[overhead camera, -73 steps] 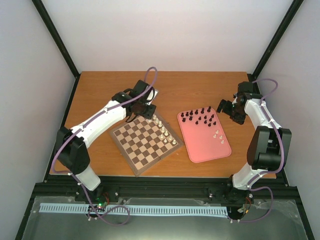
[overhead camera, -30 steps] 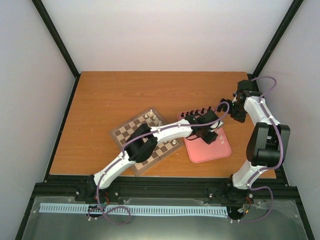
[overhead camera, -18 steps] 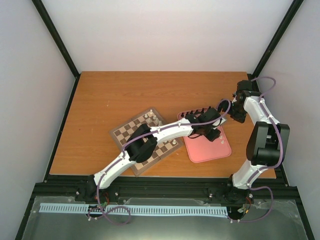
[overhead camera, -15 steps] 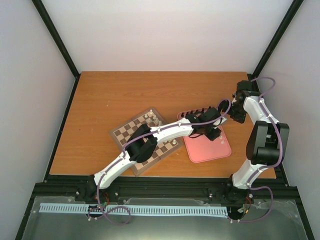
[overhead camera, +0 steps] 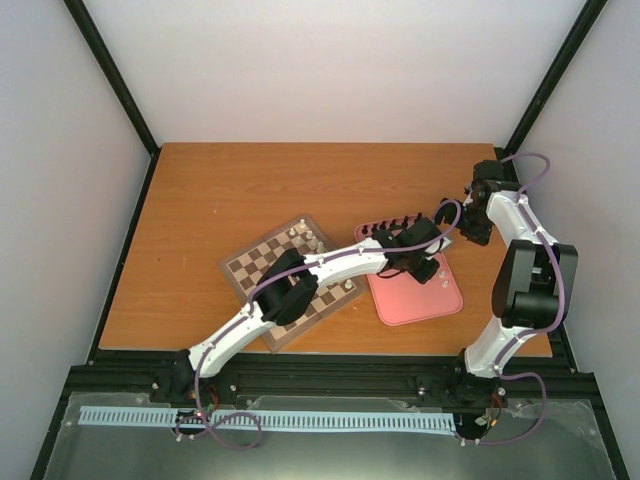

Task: Set up the chess pieces on the board
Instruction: Pick up the chess piece from the storage box, then place the chess piece on the chessboard.

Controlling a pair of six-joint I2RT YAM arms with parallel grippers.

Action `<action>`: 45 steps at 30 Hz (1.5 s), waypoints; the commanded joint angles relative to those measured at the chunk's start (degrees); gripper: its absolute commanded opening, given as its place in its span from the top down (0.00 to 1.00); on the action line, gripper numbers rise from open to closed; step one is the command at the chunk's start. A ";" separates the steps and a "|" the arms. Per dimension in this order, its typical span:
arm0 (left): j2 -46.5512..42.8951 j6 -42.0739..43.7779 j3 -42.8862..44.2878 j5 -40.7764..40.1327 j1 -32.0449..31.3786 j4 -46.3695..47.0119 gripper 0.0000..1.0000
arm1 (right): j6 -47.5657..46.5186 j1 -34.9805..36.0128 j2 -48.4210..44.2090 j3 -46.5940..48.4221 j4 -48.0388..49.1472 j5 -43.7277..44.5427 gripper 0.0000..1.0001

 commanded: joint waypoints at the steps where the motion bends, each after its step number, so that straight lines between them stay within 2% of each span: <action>1: 0.96 -0.42 2.40 1.40 0.28 0.75 0.74 | -0.68 -0.41 0.77 1.31 -0.27 0.63 0.00; 3: 1.09 -0.53 2.36 1.56 0.31 0.86 0.75 | -0.69 -0.40 0.81 1.19 -0.18 0.64 0.00; 11: 1.10 -0.75 2.58 1.89 0.64 0.79 0.99 | -0.67 -0.43 0.94 0.75 0.00 0.60 0.00; 18: -2.07 0.31 -2.23 1.29 0.94 -0.35 0.99 | -0.59 -0.41 0.81 1.16 -0.18 0.46 0.00; 25: -14.29 3.02 -12.76 -3.03 2.98 -3.55 0.99 | -0.17 -0.45 -0.57 0.03 0.32 0.14 0.00; 34: -34.50 6.16 -23.03 -9.10 6.47 -10.79 0.99 | 1.16 -0.39 -2.48 -1.32 1.63 -1.79 0.00; 39: -44.65 5.47 -35.27 -15.07 9.23 -12.84 0.99 | 1.38 -0.42 -2.48 -0.39 1.71 -2.69 0.00; 45: -55.87 2.46 -47.79 -17.50 16.65 -13.49 0.99 | 1.43 -0.42 -3.19 -1.13 1.76 -3.05 0.00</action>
